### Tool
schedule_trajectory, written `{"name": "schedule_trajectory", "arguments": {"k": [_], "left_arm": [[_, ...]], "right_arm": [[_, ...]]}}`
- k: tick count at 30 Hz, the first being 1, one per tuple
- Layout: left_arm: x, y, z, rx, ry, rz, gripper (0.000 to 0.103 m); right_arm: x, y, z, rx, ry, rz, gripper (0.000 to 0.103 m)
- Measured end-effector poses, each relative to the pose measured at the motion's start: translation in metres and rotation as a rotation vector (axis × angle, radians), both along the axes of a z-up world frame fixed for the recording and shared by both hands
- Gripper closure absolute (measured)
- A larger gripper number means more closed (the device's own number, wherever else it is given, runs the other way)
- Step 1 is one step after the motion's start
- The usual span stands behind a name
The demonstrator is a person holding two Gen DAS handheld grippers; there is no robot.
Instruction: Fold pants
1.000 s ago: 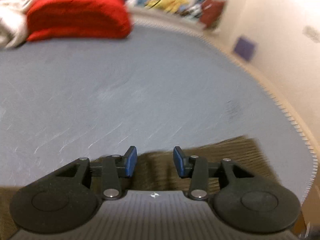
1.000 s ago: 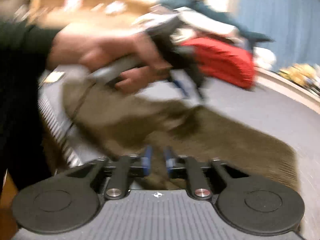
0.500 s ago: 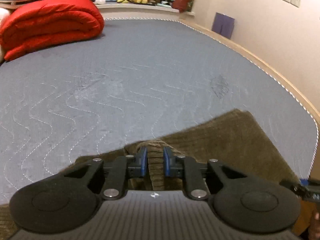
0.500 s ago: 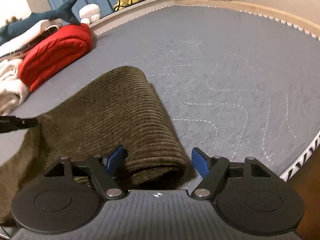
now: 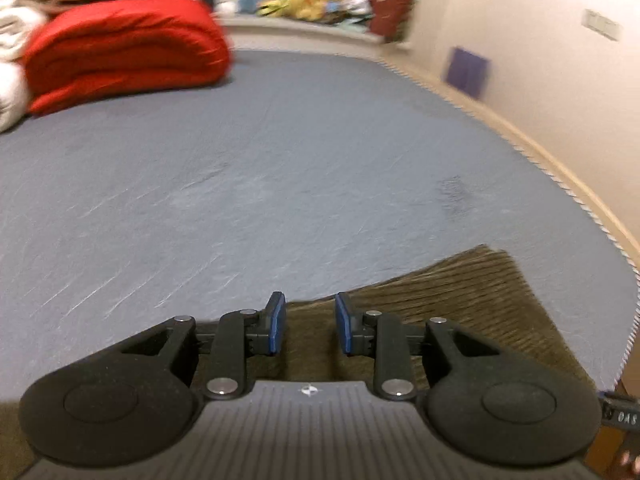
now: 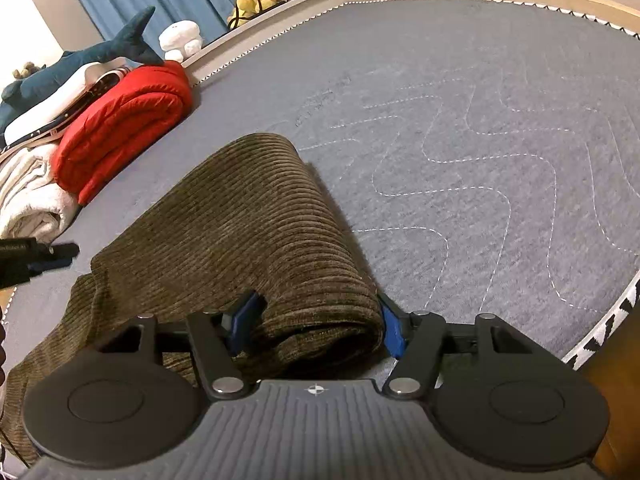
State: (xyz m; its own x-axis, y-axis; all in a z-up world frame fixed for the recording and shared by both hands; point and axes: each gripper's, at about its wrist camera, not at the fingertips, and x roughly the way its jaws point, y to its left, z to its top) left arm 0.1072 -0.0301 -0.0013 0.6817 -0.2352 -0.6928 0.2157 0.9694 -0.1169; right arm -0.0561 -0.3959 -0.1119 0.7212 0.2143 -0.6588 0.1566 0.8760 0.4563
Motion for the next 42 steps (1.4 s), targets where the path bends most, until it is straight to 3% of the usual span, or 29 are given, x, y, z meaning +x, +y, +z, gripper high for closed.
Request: {"name": "schedule_trajectory", "arguments": {"k": [2, 3, 4, 5, 8, 9, 11, 13, 16, 18, 20, 23, 24, 26, 27, 29, 32, 34, 36, 39, 42], "left_arm": [[0.017, 0.004, -0.031, 0.055, 0.099, -0.005, 0.076], [0.019, 0.014, -0.042, 0.038, 0.146, 0.022, 0.069], [0.021, 0.024, -0.042, -0.034, 0.165, 0.061, 0.069], [0.023, 0.026, -0.037, -0.053, 0.179, 0.075, 0.07], [0.007, 0.013, -0.003, -0.017, 0.054, 0.026, 0.066], [0.001, 0.009, 0.005, -0.029, 0.026, 0.009, 0.056], [-0.011, 0.008, 0.019, -0.122, 0.015, -0.026, 0.041], [-0.019, 0.006, 0.025, -0.254, 0.068, -0.077, 0.023], [-0.022, 0.003, 0.028, -0.467, 0.167, -0.183, 0.017], [-0.02, 0.0, 0.031, -0.537, 0.211, -0.231, 0.016], [-0.019, -0.001, 0.035, -0.535, 0.225, -0.268, 0.013], [-0.021, -0.007, 0.032, -0.423, 0.201, -0.283, 0.012], [-0.02, -0.008, 0.028, -0.389, 0.194, -0.286, 0.016], [-0.021, -0.004, 0.023, -0.274, 0.166, -0.241, 0.044], [-0.018, -0.001, 0.018, -0.212, 0.176, -0.214, 0.078], [-0.017, 0.019, 0.01, -0.164, 0.203, -0.158, 0.084], [-0.026, 0.057, 0.01, -0.196, 0.211, -0.119, 0.084], [-0.038, 0.089, 0.018, -0.21, 0.186, -0.083, 0.084], [-0.059, 0.129, 0.033, -0.219, 0.163, -0.035, 0.084], [-0.087, 0.202, 0.041, -0.224, 0.162, 0.087, 0.085], [-0.112, 0.267, 0.03, -0.224, 0.208, 0.228, 0.084]], "right_arm": [[-0.001, 0.002, 0.001, -0.011, -0.001, -0.003, 0.042], [-0.002, 0.003, 0.002, -0.016, -0.004, -0.006, 0.044], [-0.002, 0.004, 0.003, -0.016, -0.01, -0.008, 0.048], [-0.003, 0.005, 0.005, -0.022, -0.018, -0.011, 0.051], [-0.01, 0.012, 0.018, -0.065, -0.08, 0.006, 0.064], [-0.014, 0.019, 0.024, -0.101, -0.116, 0.019, 0.067], [-0.023, 0.036, 0.04, -0.189, -0.207, 0.054, 0.07], [-0.037, 0.065, 0.059, -0.315, -0.333, 0.125, 0.071], [-0.063, 0.116, 0.079, -0.49, -0.518, 0.269, 0.071], [-0.079, 0.146, 0.085, -0.576, -0.611, 0.362, 0.072], [-0.095, 0.176, 0.086, -0.654, -0.695, 0.456, 0.072], [-0.111, 0.211, 0.081, -0.749, -0.78, 0.583, 0.072], [-0.116, 0.219, 0.078, -0.773, -0.795, 0.62, 0.072], [-0.122, 0.235, 0.071, -0.809, -0.816, 0.692, 0.072], [-0.123, 0.24, 0.069, -0.813, -0.812, 0.714, 0.071], [-0.119, 0.247, 0.067, -0.8, -0.786, 0.736, 0.07], [-0.118, 0.247, 0.078, -0.666, -0.79, 0.767, 0.062], [-0.121, 0.242, 0.092, -0.515, -0.832, 0.799, 0.035], [-0.12, 0.232, 0.105, -0.334, -0.865, 0.811, 0.018], [-0.101, 0.224, 0.114, -0.162, -0.83, 0.791, 0.015], [-0.068, 0.233, 0.115, -0.059, -0.687, 0.715, 0.015]]}}
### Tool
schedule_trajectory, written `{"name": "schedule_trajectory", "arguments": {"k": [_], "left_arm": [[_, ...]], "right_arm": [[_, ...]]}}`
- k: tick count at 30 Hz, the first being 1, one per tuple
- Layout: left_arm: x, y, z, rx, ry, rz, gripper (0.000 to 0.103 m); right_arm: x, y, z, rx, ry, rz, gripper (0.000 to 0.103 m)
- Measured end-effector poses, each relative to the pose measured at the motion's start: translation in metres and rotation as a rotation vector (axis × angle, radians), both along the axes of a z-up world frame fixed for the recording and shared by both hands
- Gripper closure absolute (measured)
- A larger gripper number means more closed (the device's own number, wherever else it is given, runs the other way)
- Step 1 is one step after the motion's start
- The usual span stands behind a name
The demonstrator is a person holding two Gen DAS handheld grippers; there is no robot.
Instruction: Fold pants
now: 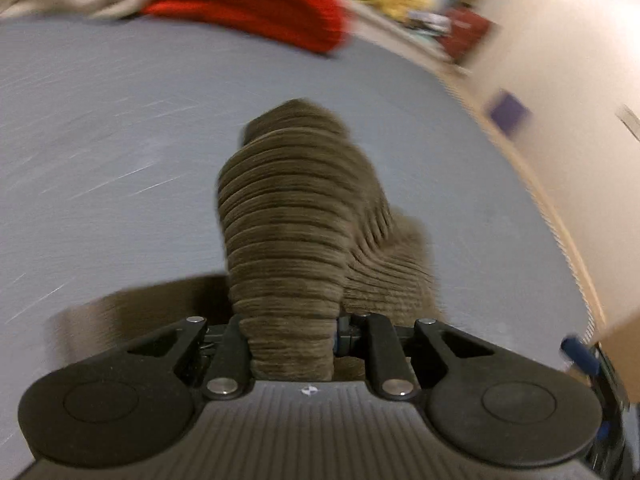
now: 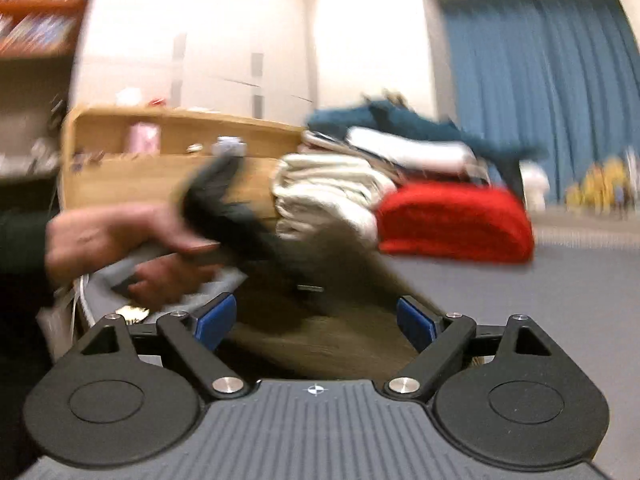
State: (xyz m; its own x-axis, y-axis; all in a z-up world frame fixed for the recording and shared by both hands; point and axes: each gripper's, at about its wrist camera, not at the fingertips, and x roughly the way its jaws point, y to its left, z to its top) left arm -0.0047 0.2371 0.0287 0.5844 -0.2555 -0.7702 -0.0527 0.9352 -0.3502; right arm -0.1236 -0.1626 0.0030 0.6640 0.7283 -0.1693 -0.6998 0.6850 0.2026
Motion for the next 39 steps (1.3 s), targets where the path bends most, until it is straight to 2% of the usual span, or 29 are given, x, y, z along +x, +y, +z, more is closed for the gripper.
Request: {"name": "schedule_trajectory", "arguments": {"k": [2, 4, 5, 7, 8, 9, 12, 14, 15, 18, 19, 20, 21, 24, 25, 27, 32, 36, 39], "left_arm": [[-0.014, 0.032, -0.014, 0.004, 0.049, 0.06, 0.082], [-0.024, 0.053, -0.023, 0.007, 0.07, 0.115, 0.059], [-0.028, 0.063, -0.025, -0.003, 0.066, 0.153, 0.055], [-0.036, 0.086, -0.02, -0.004, 0.03, 0.216, 0.025], [-0.041, 0.097, -0.016, 0.02, 0.017, 0.247, 0.018], [-0.041, 0.099, -0.014, 0.033, 0.012, 0.274, 0.014], [-0.038, 0.105, -0.018, -0.055, 0.045, 0.298, 0.011], [-0.034, 0.109, -0.023, -0.071, 0.106, 0.286, 0.005], [-0.031, 0.11, -0.029, -0.077, 0.129, 0.276, 0.003], [-0.029, 0.116, -0.049, -0.156, 0.178, 0.266, 0.003], [-0.026, 0.116, -0.058, -0.186, 0.192, 0.268, 0.004], [-0.024, 0.115, -0.065, -0.211, 0.205, 0.263, 0.007], [-0.022, 0.111, -0.068, -0.221, 0.2, 0.245, 0.018], [-0.02, 0.087, -0.057, -0.144, 0.185, 0.227, 0.035], [-0.019, 0.081, -0.053, -0.13, 0.172, 0.224, 0.042], [-0.014, 0.064, -0.043, -0.136, 0.131, 0.19, 0.048], [0.017, 0.001, -0.039, -0.17, 0.074, 0.058, 0.052], [0.057, -0.063, -0.033, -0.21, -0.012, -0.02, 0.054], [0.091, -0.108, -0.025, -0.245, -0.076, -0.075, 0.053]], "right_arm": [[0.021, 0.008, -0.003, 0.011, 0.122, -0.077, 0.015], [0.042, 0.022, -0.01, 0.006, 0.246, -0.129, 0.015], [0.055, 0.028, -0.019, 0.01, 0.324, -0.132, 0.015], [0.079, 0.045, -0.037, -0.007, 0.487, -0.143, 0.014], [0.087, 0.051, -0.048, -0.02, 0.553, -0.163, 0.014], [0.098, 0.052, -0.057, -0.015, 0.617, -0.181, 0.014], [0.12, 0.06, -0.08, 0.006, 0.788, -0.188, 0.014], [0.129, 0.061, -0.092, 0.032, 0.846, -0.162, 0.014], [0.127, 0.063, -0.091, 0.029, 0.83, -0.156, 0.014], [0.117, 0.074, -0.09, -0.01, 0.79, -0.133, 0.039], [0.117, 0.079, -0.088, -0.011, 0.779, -0.144, 0.058], [0.117, 0.079, -0.087, 0.008, 0.775, -0.134, 0.069], [0.117, 0.072, -0.081, 0.033, 0.768, -0.134, 0.078], [0.112, 0.071, -0.064, 0.04, 0.686, -0.129, 0.081], [0.109, 0.065, -0.058, 0.056, 0.673, -0.12, 0.082], [0.106, 0.053, -0.048, 0.073, 0.648, -0.123, 0.082], [0.105, -0.021, -0.037, 0.14, 0.601, -0.21, 0.082], [0.112, -0.082, -0.023, 0.127, 0.545, -0.302, 0.082], [0.116, -0.131, 0.0, 0.1, 0.485, -0.371, 0.082]]}}
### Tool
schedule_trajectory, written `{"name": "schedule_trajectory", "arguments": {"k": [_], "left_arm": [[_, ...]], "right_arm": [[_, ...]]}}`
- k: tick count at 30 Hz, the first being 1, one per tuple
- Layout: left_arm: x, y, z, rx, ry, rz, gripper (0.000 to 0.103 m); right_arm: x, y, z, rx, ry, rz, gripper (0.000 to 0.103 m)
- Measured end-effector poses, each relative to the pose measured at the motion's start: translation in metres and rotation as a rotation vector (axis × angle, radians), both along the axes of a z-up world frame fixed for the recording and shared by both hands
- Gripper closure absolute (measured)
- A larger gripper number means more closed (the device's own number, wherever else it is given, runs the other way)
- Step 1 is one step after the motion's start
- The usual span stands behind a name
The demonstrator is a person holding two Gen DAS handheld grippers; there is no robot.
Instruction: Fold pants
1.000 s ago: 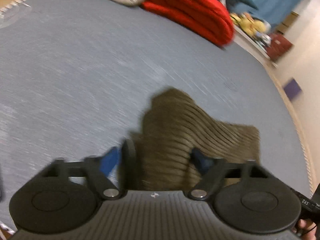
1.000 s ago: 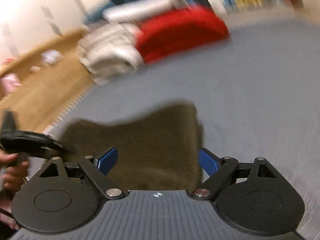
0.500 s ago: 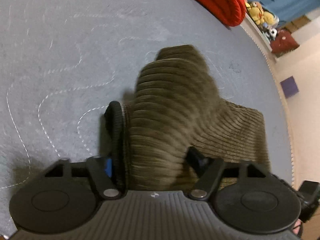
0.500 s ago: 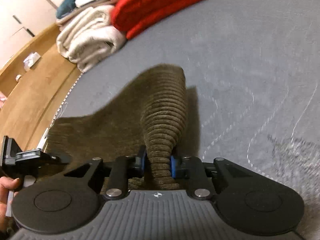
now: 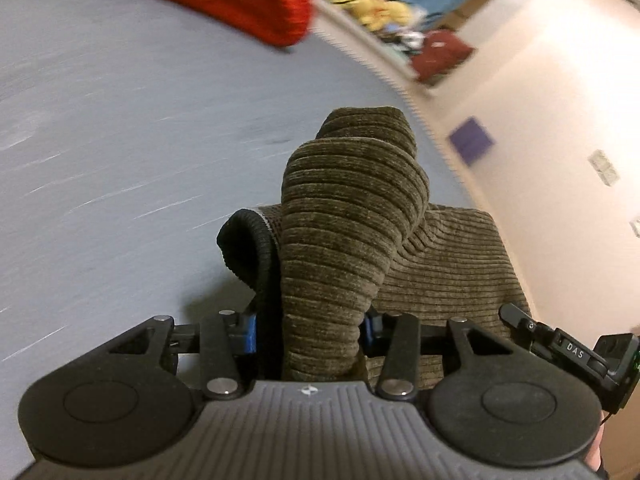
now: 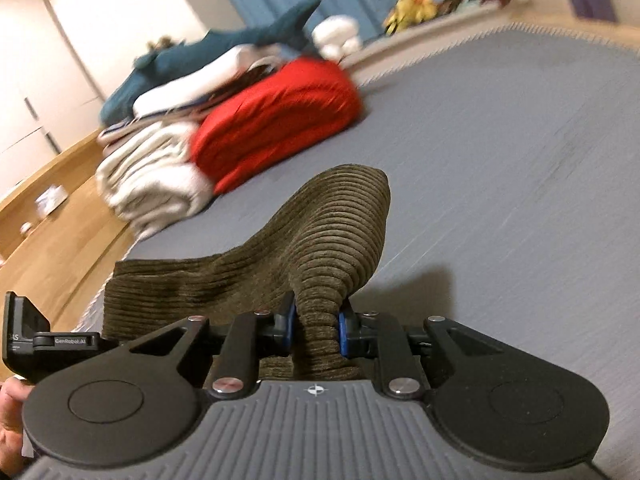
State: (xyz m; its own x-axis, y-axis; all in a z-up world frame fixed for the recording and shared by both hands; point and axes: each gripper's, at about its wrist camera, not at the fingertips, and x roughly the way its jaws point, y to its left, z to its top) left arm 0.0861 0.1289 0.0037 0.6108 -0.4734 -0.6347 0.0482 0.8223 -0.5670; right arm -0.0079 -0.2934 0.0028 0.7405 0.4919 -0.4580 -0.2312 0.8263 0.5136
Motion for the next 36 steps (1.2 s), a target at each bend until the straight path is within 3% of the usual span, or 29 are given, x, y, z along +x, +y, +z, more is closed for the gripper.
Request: {"name": "schedule_trajectory", "arguments": {"k": [3, 5, 7, 9, 11, 14, 17, 19, 21, 23, 24, 26, 28, 31, 33, 35, 36], "left_arm": [[0.034, -0.039, -0.001, -0.047, -0.049, -0.013, 0.05], [0.052, -0.055, -0.01, -0.021, -0.04, 0.014, 0.037], [0.066, -0.069, -0.02, 0.112, 0.003, 0.079, 0.034], [0.059, -0.073, -0.015, 0.258, -0.01, 0.163, 0.034], [0.048, -0.079, -0.001, 0.286, -0.081, 0.17, 0.034], [0.03, -0.099, 0.017, 0.304, -0.21, 0.015, 0.036], [0.012, -0.126, 0.014, 0.381, -0.275, -0.211, 0.052], [0.002, -0.138, -0.003, 0.459, -0.238, -0.356, 0.072], [0.01, -0.152, -0.035, 0.621, -0.118, -0.458, 0.081], [0.002, -0.156, -0.044, 0.678, -0.133, -0.521, 0.081], [0.003, -0.157, -0.038, 0.673, -0.123, -0.519, 0.081], [0.021, -0.151, -0.025, 0.586, -0.115, -0.454, 0.08], [0.036, -0.139, -0.013, 0.518, -0.17, -0.322, 0.076], [0.053, -0.134, -0.004, 0.464, -0.275, -0.121, 0.076], [0.066, -0.139, -0.006, 0.437, -0.29, -0.081, 0.076], [0.079, -0.152, -0.016, 0.471, -0.298, -0.069, 0.077], [0.088, -0.157, -0.025, 0.531, -0.297, -0.064, 0.08]], "right_arm": [[0.021, -0.036, 0.017, -0.066, -0.058, -0.032, 0.082], [0.048, -0.051, 0.009, -0.133, -0.059, -0.023, 0.077], [0.079, -0.064, -0.014, -0.256, 0.016, -0.121, 0.058], [0.088, -0.078, -0.032, -0.319, 0.066, -0.236, 0.057], [0.08, -0.084, -0.041, -0.292, 0.034, -0.192, 0.058], [0.068, -0.066, -0.044, -0.29, -0.022, -0.069, 0.058], [0.058, -0.045, -0.047, -0.365, -0.095, 0.077, 0.06], [0.058, -0.032, -0.061, -0.421, -0.062, 0.162, 0.059], [0.054, -0.019, -0.082, -0.503, 0.026, 0.306, 0.059], [0.038, -0.009, -0.087, -0.636, -0.049, 0.393, 0.06], [0.037, -0.008, -0.085, -0.648, -0.048, 0.408, 0.06], [0.042, -0.018, -0.077, -0.599, -0.022, 0.415, 0.063], [0.05, -0.029, -0.066, -0.54, -0.041, 0.378, 0.066], [0.067, -0.059, -0.046, -0.428, -0.11, 0.213, 0.059], [0.094, -0.076, -0.035, -0.34, -0.102, 0.086, 0.053], [0.12, -0.099, -0.035, -0.27, -0.062, -0.005, 0.053], [0.135, -0.108, -0.04, -0.244, -0.041, -0.041, 0.053]]}}
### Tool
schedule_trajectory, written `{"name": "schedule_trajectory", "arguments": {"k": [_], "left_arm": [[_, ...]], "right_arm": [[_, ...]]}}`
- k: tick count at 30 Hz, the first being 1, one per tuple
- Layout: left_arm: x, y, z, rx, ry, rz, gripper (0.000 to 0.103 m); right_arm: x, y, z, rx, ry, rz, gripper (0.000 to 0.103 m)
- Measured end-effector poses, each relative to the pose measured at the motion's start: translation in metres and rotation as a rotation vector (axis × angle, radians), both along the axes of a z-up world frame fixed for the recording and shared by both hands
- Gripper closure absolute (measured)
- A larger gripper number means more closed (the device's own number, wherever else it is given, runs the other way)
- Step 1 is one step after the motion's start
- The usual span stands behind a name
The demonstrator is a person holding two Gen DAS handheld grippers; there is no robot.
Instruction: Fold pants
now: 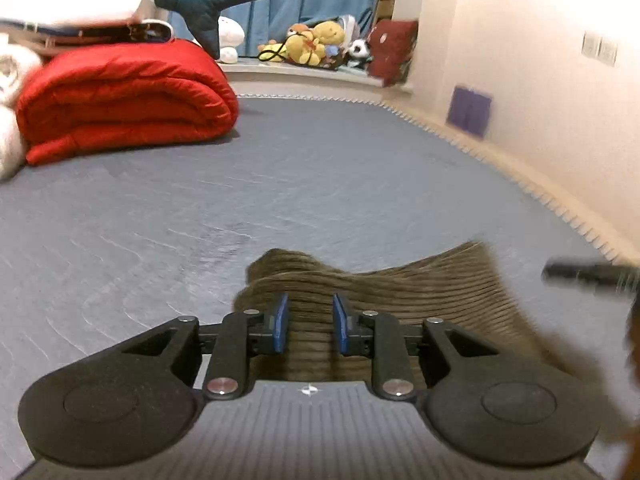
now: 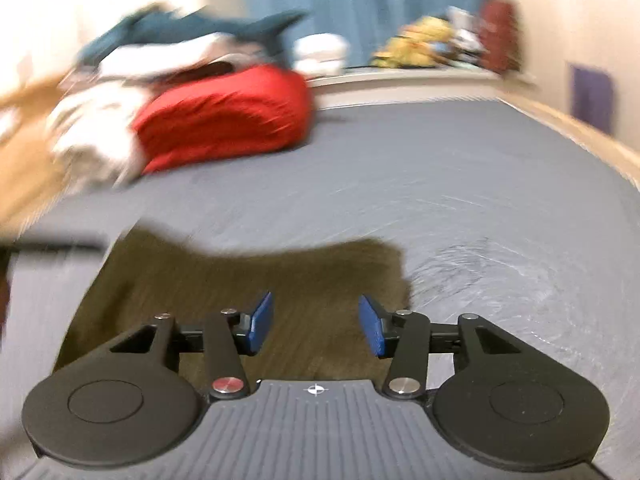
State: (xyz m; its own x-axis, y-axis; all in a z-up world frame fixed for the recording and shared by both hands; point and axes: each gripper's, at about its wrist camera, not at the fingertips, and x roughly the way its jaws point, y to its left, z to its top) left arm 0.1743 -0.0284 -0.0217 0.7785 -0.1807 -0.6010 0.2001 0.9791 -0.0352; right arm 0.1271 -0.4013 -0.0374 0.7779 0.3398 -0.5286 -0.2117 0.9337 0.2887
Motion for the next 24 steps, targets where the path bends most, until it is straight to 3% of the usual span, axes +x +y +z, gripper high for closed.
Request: {"name": "schedule_trajectory", "arguments": {"k": [1, 3, 8, 12, 18, 20, 21, 22, 24], "left_arm": [[0.009, -0.005, -0.012, 0.072, 0.01, 0.02, 0.084], [0.024, -0.004, -0.038, 0.139, 0.07, 0.058, 0.084], [0.04, 0.001, -0.053, 0.127, 0.076, 0.113, 0.083], [0.042, 0.009, -0.064, 0.112, 0.053, 0.094, 0.083], [0.047, 0.016, -0.037, 0.102, 0.074, 0.089, 0.083], [0.044, 0.015, -0.018, 0.09, 0.112, 0.081, 0.075], [0.038, 0.015, -0.007, 0.073, 0.114, 0.063, 0.061], [0.029, 0.015, 0.004, 0.057, 0.092, 0.035, 0.055], [0.01, 0.01, 0.025, 0.073, 0.039, -0.03, 0.055]], "right_arm": [[0.014, -0.008, -0.008, 0.021, 0.018, -0.04, 0.052], [0.045, -0.022, -0.026, 0.032, 0.057, -0.101, 0.049], [0.106, -0.039, -0.079, 0.05, 0.176, -0.151, 0.048], [0.12, -0.035, -0.088, 0.033, 0.187, -0.166, 0.049], [0.123, -0.016, -0.09, -0.062, 0.152, -0.201, 0.05], [0.116, -0.015, -0.081, -0.081, 0.145, -0.215, 0.05], [0.111, -0.016, -0.074, -0.085, 0.137, -0.226, 0.05], [0.103, -0.017, -0.064, -0.091, 0.124, -0.232, 0.05], [0.086, -0.023, -0.044, -0.099, 0.077, -0.222, 0.048]]}}
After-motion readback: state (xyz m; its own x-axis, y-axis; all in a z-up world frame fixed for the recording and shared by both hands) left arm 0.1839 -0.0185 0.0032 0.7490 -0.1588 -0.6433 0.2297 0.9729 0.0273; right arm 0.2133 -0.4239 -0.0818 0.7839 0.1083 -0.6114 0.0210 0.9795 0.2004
